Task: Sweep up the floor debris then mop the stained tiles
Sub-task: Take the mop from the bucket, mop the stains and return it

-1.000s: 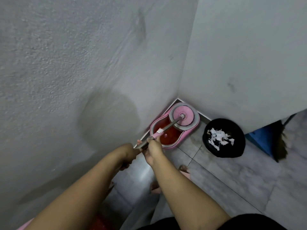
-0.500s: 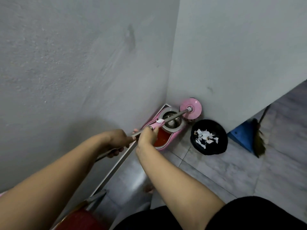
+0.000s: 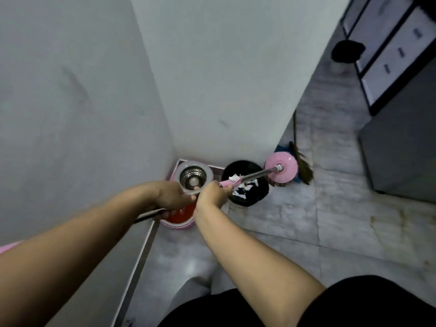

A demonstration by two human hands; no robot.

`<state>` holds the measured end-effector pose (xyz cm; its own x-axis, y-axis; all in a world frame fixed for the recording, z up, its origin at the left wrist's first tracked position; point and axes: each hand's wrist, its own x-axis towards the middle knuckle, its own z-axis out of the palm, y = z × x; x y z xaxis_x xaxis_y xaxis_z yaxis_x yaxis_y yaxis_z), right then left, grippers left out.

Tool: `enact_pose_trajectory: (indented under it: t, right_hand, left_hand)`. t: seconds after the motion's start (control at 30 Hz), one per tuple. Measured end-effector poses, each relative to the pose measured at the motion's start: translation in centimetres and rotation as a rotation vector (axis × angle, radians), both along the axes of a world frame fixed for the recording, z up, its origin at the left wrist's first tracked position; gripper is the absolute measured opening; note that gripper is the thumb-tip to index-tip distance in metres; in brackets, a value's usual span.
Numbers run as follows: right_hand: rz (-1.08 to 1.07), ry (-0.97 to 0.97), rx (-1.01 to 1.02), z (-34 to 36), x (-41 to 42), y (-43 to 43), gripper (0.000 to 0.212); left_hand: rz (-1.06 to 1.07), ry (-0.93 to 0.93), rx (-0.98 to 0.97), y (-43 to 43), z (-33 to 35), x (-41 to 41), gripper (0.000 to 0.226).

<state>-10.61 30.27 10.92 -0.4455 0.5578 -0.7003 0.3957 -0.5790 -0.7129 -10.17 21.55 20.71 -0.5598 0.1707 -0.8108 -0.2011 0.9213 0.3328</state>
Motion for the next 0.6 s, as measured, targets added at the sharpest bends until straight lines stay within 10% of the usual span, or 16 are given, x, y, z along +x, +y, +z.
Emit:
enact_pose_trajectory:
  t: [0.6]
  right_hand:
    - [-0.478,0.059,-0.326,-7.8,3.3,36.5,0.064]
  left_hand:
    - [-0.430,-0.125,-0.102,38.8,-9.3,-3.3,0.043]
